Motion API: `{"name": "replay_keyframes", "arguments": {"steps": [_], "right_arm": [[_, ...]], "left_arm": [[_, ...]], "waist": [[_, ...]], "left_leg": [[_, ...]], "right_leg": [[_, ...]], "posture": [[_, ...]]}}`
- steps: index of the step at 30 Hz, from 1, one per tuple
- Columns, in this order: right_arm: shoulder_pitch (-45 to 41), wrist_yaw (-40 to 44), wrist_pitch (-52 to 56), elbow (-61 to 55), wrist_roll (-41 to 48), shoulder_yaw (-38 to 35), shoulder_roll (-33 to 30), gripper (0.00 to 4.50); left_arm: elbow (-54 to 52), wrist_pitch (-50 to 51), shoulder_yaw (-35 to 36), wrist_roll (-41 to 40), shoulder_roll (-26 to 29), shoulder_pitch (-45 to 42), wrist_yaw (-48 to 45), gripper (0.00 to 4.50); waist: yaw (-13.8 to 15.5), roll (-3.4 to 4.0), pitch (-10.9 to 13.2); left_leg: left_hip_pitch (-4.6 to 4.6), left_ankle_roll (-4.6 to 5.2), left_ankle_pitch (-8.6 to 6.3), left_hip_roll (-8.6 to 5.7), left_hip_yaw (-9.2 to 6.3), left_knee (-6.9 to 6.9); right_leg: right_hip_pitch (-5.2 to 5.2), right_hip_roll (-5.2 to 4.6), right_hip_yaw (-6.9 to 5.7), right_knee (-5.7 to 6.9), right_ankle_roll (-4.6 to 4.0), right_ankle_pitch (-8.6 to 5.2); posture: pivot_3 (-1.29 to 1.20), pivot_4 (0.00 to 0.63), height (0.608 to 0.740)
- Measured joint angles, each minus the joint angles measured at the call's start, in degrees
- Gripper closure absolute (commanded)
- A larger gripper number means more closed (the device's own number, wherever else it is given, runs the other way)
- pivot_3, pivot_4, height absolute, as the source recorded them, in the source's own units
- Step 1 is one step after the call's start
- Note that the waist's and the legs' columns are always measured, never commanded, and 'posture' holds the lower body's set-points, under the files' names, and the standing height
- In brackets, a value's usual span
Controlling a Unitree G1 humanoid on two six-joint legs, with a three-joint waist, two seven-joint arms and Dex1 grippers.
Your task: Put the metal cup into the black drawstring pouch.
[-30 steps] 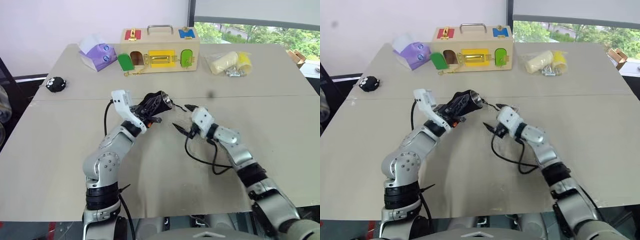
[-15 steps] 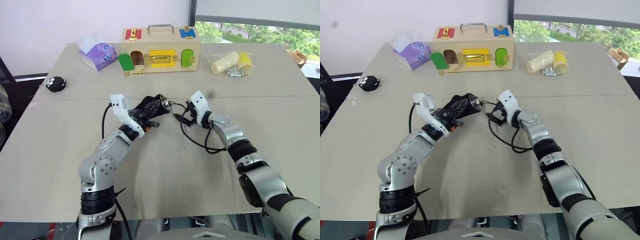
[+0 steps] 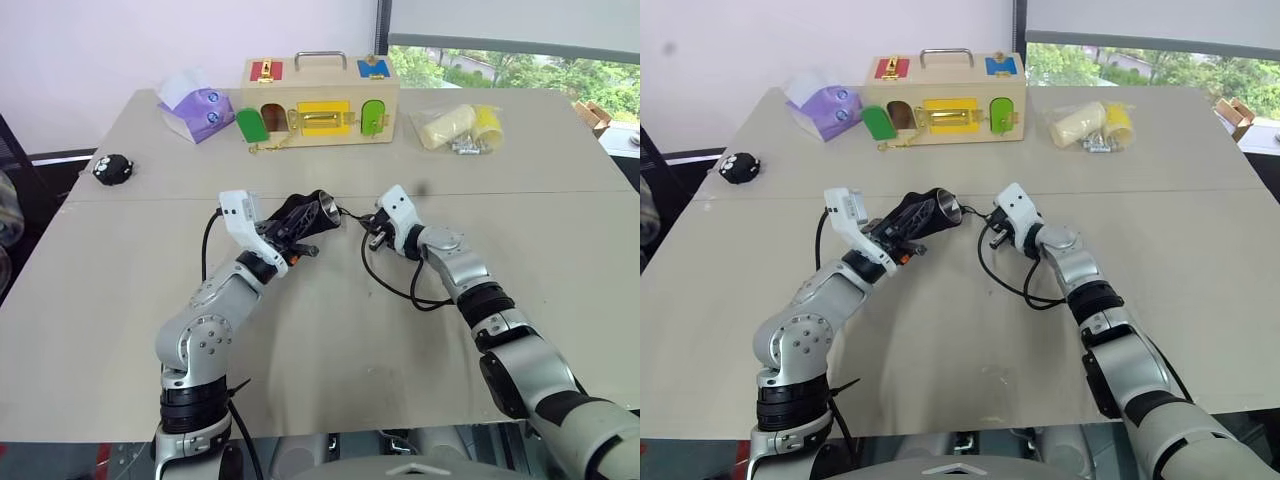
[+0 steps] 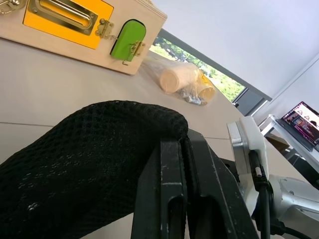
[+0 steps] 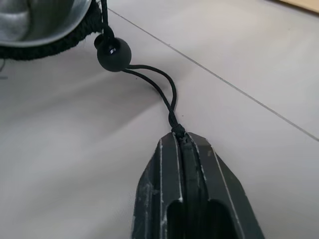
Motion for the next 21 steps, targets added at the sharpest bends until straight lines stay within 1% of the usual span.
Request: {"name": "replay_keyframes", "arguments": {"steps": [4,10,12,15,17,19,20,21], "right_arm": [[2.24,-1.99,1.17,-4.02,-0.35,-0.53,-1.47,4.46],[6.22,-4.28,2.44,-11.45,0.78,-4.09,-3.43,4.46],[7.97,-4.38,1.75,-17.67,3.27,-6.14,-3.21,4.46],[8.45,-3.65,1.77,-27.91,10.07,-10.32,-1.50,4.46],[8.82,-2.58,3.63,-33.61,15.23,-11.77,-0.16,4.46],[9.79,-1.60,8.00,-40.20,22.64,-13.03,1.82,4.46],[9.90,-1.46,9.21,-41.67,24.73,-13.28,2.34,4.46],[9.93,-1.76,12.24,-43.99,28.92,-14.17,3.25,4.46]], "left_arm": [[-0.01,0.05,-0.07,-0.05,0.15,0.01,0.04,4.50],[-0.08,0.05,-0.23,-0.10,0.18,0.02,0.20,4.50],[-0.16,0.09,-0.49,-0.11,0.15,0.01,0.24,4.50],[-0.18,0.13,-0.61,-0.18,-0.01,-0.10,0.44,4.50],[-0.18,0.17,-0.40,-0.57,-0.56,-0.39,1.04,4.50],[-0.18,0.15,-0.44,-1.26,-0.73,-1.06,1.08,4.50],[-0.22,0.11,-0.43,-1.36,-0.72,-1.19,1.07,4.50],[-0.25,-0.01,-0.43,-1.56,-0.77,-1.22,1.05,4.50]], "waist": [[0.47,0.01,0.01],[0.24,0.01,0.04],[0.18,0.02,0.06],[-0.01,0.02,0.07],[0.08,0.01,0.08],[0.11,0.01,0.08],[0.13,0.01,0.08],[0.14,0.02,0.09]], "left_leg": [[-0.06,0.01,0.00,-0.05,-0.03,0.00],[-0.23,0.00,0.00,-0.04,-0.05,-0.06],[-0.40,0.00,0.00,-0.03,-0.05,-0.09],[-0.44,0.00,0.00,-0.02,-0.05,-0.11],[-0.44,0.00,0.00,-0.02,-0.07,-0.13],[-0.43,0.01,-0.01,-0.02,-0.09,-0.12],[-0.42,0.01,-0.01,-0.03,-0.08,-0.11],[-0.42,0.01,-0.01,-0.03,-0.09,-0.10]], "right_leg": [[-0.01,-0.06,-0.02,-0.02,0.00,0.00],[-0.12,0.00,-0.05,-0.22,0.01,0.00],[-0.30,0.02,-0.04,-0.24,0.01,-0.01],[-0.33,0.04,-0.03,-0.28,0.02,-0.01],[-0.33,0.04,-0.04,-0.28,0.02,-0.01],[-0.33,0.03,-0.04,-0.24,0.02,-0.01],[-0.32,0.03,-0.04,-0.23,0.02,-0.01],[-0.33,0.02,-0.04,-0.21,0.01,0.00]], "posture": [[0.00,0.150,0.740],[0.00,0.150,0.740],[0.00,0.150,0.740],[0.00,0.150,0.740],[0.00,0.150,0.740],[0.00,0.150,0.740],[0.00,0.150,0.740],[0.00,0.150,0.740]]}}
